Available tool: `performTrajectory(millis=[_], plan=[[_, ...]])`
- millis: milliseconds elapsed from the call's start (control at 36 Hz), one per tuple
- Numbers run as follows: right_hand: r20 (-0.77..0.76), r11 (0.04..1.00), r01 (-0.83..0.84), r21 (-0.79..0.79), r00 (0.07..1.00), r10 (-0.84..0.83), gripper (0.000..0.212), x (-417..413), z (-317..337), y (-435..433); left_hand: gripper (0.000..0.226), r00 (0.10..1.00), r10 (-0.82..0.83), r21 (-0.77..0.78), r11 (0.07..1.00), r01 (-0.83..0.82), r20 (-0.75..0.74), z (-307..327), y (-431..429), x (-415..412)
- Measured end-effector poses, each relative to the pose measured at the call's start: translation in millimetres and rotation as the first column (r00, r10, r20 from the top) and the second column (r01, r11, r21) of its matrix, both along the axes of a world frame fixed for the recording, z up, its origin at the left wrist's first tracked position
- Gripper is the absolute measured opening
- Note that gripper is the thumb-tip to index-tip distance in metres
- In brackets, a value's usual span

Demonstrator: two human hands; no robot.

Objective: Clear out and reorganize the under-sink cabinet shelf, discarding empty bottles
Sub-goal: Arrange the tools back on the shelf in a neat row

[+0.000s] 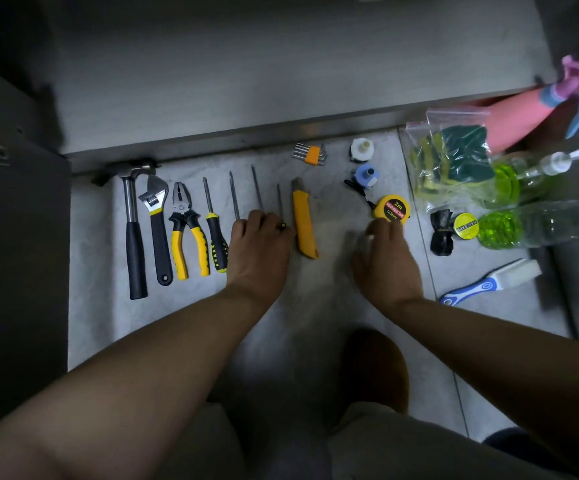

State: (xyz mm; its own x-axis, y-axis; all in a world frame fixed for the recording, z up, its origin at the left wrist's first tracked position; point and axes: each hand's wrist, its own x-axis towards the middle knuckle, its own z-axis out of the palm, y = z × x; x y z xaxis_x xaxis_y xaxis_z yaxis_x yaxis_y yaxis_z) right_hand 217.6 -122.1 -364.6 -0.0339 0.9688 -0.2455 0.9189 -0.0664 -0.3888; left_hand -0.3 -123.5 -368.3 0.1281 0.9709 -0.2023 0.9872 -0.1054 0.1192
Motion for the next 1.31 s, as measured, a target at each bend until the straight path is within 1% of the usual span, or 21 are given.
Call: performTrajectory(millis=[111, 194, 250, 333, 389, 472, 556, 694, 861, 1028, 1139, 1222, 1250, 1306], plan=[[0.189, 0.984, 0.175, -0.038, 0.968, -0.164, 0.042, 30.3, -0.3, -10.2, 0.024, 1.000, 0.005, 0.020, 1.000, -0.005, 0.006, 3.3, 0.3, 2.3], [0.258, 0.963, 0.225, -0.145, 0.949, -0.182, 0.043, 38.7, -4.8, -16.9, 0.029, 1.000, 0.007, 0.026, 1.000, -0.007, 0.008, 6.9, 1.6, 6.8], [0.236, 0.957, 0.220, -0.191, 0.956, -0.172, 0.036, 36.6, -6.8, -18.9, 0.037, 0.999, -0.021, 0.021, 1.000, 0.021, 0.045, 8.6, 3.2, 10.2], [0.166, 0.962, 0.168, -0.214, 0.977, -0.133, 0.030, 24.0, -6.7, -14.4, 0.055, 0.993, -0.089, -0.003, 0.996, 0.089, 0.081, 11.0, 6.3, 14.3], [0.108, 0.965, 0.110, -0.239, 0.990, -0.086, 0.028, 12.8, -5.9, -7.7, 0.059, 0.990, -0.103, -0.021, 0.994, 0.105, 0.097, 11.4, 7.7, 16.4], [0.039, 0.968, 0.029, -0.250, 0.999, -0.019, 0.024, -3.8, -7.2, 5.8, 0.059, 0.989, -0.115, -0.047, 0.992, 0.120, 0.093, 11.8, 9.4, 19.0], [0.002, 0.969, 0.009, -0.247, 1.000, -0.009, 0.017, -19.4, -9.8, 20.1, 0.061, 0.989, -0.123, -0.066, 0.990, 0.129, 0.082, 12.5, 11.1, 20.1], [0.000, 0.964, 0.002, -0.265, 1.000, -0.002, 0.025, -31.9, -13.6, 36.0, 0.060, 0.989, -0.118, -0.059, 0.991, 0.123, 0.084, 13.0, 10.7, 20.9], [-0.029, 0.958, -0.026, -0.285, 0.999, 0.018, 0.029, -35.4, -12.9, 43.1, 0.060, 0.990, -0.096, -0.063, 0.993, 0.103, 0.104, 13.8, 10.4, 20.4], [-0.128, 0.953, -0.005, -0.304, 0.991, -0.035, 0.030, -37.1, -9.4, 42.2, 0.059, 0.990, -0.094, -0.060, 0.993, 0.100, 0.103, 14.1, 10.7, 20.7], [-0.149, 0.961, -0.028, -0.275, 0.989, -0.014, 0.027, -32.2, -5.5, 38.4, 0.059, 0.989, -0.095, -0.065, 0.993, 0.103, 0.111, 13.2, 10.9, 20.1], [-0.137, 0.990, -0.048, -0.135, 0.990, 0.029, 0.017, -23.0, 0.7, 34.4, 0.056, 0.987, -0.094, -0.049, 0.994, 0.102, 0.133, 14.1, 12.2, 20.1], [-0.114, 0.996, -0.045, -0.081, 0.993, 0.036, 0.016, -18.4, 3.6, 33.6, 0.054, 0.986, -0.097, -0.033, 0.994, 0.102, 0.132, 14.7, 13.4, 20.4], [-0.020, 0.999, -0.043, 0.012, 0.999, 0.044, 0.022, -7.2, 8.6, 34.2, 0.047, 0.985, -0.100, 0.004, 0.995, 0.101, 0.138, 16.4, 18.1, 21.7]])
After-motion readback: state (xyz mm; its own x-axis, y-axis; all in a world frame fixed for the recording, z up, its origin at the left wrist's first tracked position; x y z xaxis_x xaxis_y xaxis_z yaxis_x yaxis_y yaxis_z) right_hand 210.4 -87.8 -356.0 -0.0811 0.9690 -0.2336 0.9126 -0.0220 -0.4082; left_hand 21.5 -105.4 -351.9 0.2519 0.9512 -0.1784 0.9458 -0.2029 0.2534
